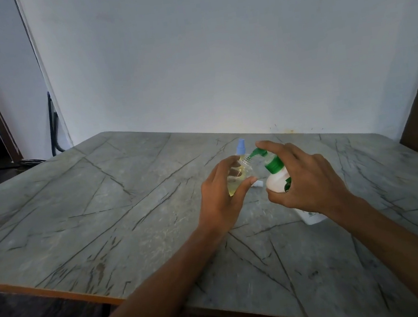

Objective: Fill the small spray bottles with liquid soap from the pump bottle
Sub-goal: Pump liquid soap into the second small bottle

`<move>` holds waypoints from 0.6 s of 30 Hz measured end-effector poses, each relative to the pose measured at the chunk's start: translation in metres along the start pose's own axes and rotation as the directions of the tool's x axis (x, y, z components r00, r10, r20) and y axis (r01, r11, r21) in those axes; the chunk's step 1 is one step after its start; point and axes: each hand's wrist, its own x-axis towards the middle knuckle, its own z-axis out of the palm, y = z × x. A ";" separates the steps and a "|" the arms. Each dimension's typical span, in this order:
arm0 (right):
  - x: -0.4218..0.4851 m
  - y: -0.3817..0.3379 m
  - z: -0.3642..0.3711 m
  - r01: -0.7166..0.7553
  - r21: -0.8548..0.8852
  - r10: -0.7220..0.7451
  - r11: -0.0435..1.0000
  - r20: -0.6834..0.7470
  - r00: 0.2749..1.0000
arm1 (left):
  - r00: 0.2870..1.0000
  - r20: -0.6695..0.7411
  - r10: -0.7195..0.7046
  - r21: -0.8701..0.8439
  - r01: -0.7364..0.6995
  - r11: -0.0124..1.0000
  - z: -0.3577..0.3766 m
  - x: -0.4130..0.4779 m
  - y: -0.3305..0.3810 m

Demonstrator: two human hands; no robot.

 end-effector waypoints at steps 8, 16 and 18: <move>-0.002 0.000 -0.003 0.007 0.050 -0.004 0.999 -0.053 0.999 | 0.999 0.032 0.020 0.010 -0.021 1.000 0.002 -0.002 0.001; -0.001 0.000 -0.002 0.003 0.053 0.000 0.999 -0.047 0.999 | 0.999 0.038 0.019 0.013 -0.020 1.000 0.003 -0.003 0.001; -0.001 0.000 -0.001 0.006 0.028 -0.005 1.000 -0.027 1.000 | 1.000 0.022 0.001 0.015 -0.001 1.000 0.001 -0.002 0.001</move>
